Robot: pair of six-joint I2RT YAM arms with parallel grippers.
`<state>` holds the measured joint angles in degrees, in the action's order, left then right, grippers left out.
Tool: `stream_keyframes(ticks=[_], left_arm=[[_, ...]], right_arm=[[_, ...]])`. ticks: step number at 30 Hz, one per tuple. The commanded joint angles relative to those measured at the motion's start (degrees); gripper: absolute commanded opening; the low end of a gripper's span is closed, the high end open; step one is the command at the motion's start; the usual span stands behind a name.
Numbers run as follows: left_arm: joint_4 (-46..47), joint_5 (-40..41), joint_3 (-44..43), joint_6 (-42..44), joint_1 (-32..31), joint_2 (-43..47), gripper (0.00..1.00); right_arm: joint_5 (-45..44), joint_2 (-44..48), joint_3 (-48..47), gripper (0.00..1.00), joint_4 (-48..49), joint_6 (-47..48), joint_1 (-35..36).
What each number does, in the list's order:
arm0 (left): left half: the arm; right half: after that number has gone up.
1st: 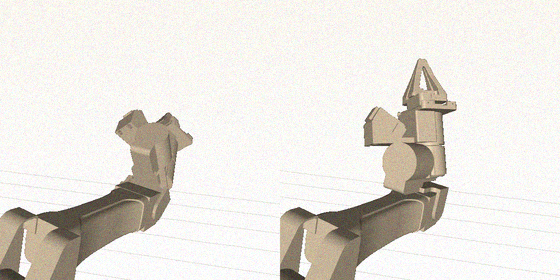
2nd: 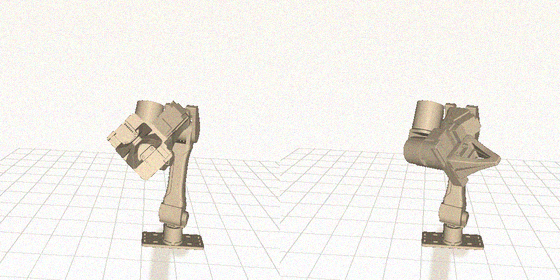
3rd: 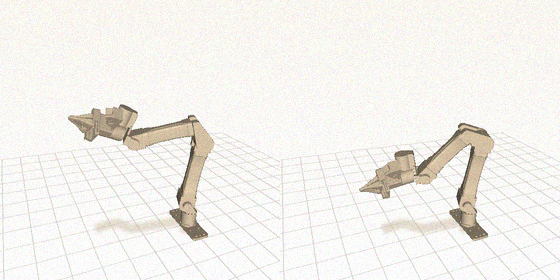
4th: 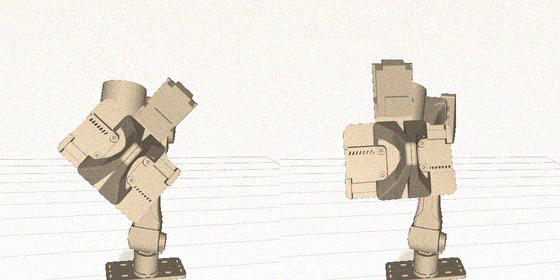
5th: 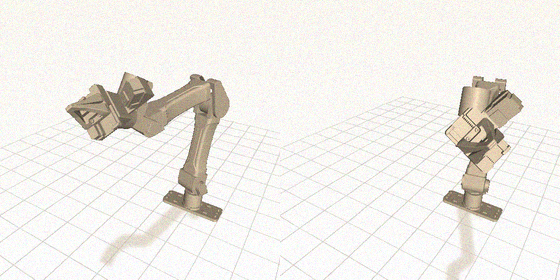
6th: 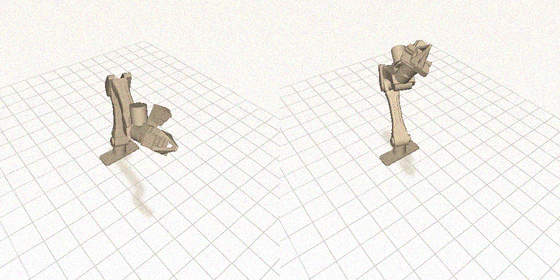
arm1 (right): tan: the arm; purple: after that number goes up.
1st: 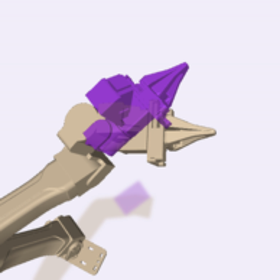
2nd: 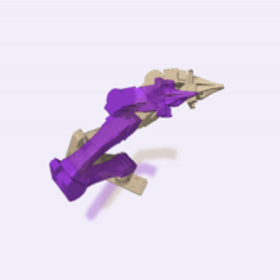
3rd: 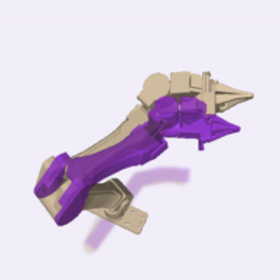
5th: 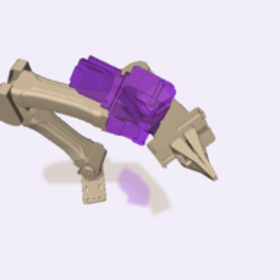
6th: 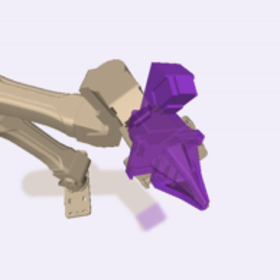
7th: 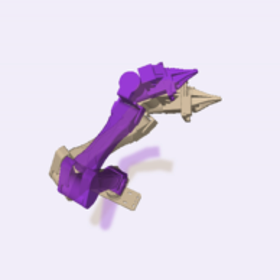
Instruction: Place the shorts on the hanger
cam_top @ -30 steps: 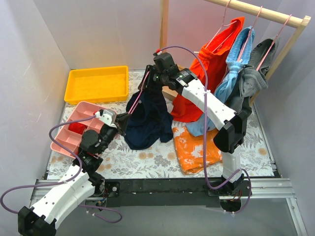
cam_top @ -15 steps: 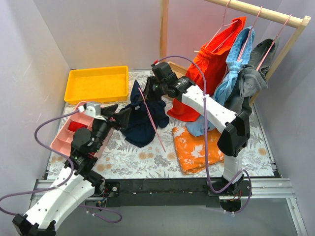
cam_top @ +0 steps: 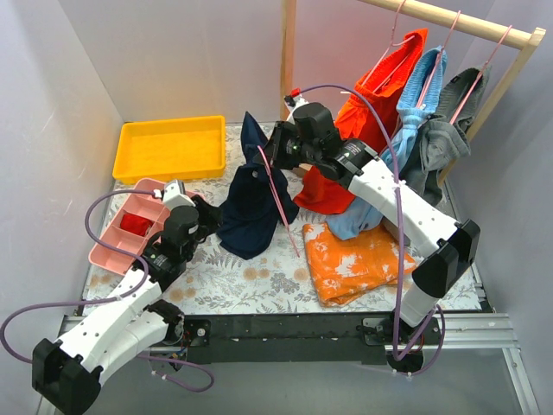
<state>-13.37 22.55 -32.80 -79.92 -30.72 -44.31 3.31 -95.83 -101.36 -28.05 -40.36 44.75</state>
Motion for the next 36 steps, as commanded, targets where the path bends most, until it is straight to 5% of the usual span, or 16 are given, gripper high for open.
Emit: stream_keyframes(ticks=[1, 11, 17, 26, 30, 31, 32, 36], left_arm=[[3.60, 0.58, 0.80, -1.21, 0.13, -0.50, 0.34], [10.29, -5.32, 3.88, -0.58, 0.05, -4.99, 0.35], [15.82, -6.28, 5.55, 0.11, 0.13, -8.41, 0.50], [22.76, -5.06, 4.49, 0.99, 0.13, -16.85, 0.50], [26.64, -4.53, 4.94, 1.70, 0.13, -17.38, 0.34], [26.20, -4.61, 4.50, 1.70, 0.13, -17.30, 0.16], [25.76, -5.66, 4.23, 1.78, 0.13, -17.21, 0.10], [18.67, -11.70, 3.53, 1.96, 0.13, -14.06, 0.00]], right_arm=[[-1.29, 2.76, -2.26, 0.01, 7.40, 0.37, 0.07], [-2.26, 3.46, -1.73, 0.01, 9.94, -3.85, 0.07], [-2.34, 3.90, -0.60, 0.01, 11.70, -5.61, 0.16], [-2.96, 5.30, 1.08, 0.01, 14.34, -9.38, 0.60], [-5.94, 5.39, 1.25, 0.01, 15.31, -10.79, 1.47], [-6.47, 5.39, 1.34, 0.01, 15.57, -11.14, 1.65], [-7.69, 5.48, 1.26, 0.01, 16.27, -11.84, 1.74], [-11.83, 5.04, 0.64, 0.01, 17.95, -12.99, 2.71]])
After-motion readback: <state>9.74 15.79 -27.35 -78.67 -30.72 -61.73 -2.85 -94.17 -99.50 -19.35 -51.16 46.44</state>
